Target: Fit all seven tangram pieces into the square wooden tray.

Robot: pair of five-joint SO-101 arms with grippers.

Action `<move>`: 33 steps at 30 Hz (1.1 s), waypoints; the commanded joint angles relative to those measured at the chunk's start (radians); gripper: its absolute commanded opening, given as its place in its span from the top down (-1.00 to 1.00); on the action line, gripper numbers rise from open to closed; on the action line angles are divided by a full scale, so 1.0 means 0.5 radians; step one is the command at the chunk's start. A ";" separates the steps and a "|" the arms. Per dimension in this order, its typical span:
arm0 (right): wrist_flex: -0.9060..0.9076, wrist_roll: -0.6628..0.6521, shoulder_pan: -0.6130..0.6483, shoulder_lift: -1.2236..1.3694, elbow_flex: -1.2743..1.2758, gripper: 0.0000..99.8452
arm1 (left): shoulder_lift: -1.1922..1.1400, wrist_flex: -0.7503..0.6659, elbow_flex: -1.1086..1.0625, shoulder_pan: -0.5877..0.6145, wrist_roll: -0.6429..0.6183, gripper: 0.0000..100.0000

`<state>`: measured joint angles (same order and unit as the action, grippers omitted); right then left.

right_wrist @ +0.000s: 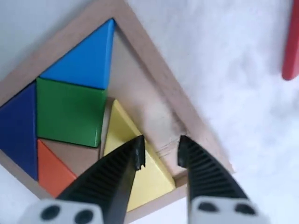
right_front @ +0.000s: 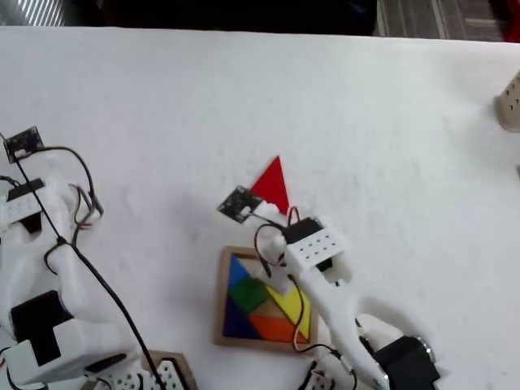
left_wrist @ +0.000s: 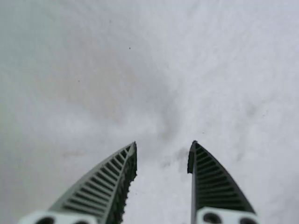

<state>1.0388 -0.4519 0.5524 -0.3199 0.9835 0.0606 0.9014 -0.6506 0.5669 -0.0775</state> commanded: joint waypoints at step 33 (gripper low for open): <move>0.385 -0.795 0.072 -0.842 0.430 0.62 | 0.008 -0.018 0.015 -0.014 0.018 0.62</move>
<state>1.3042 -0.8263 0.5999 -0.6590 1.1339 0.0606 0.9014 -0.6506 0.5669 -0.0775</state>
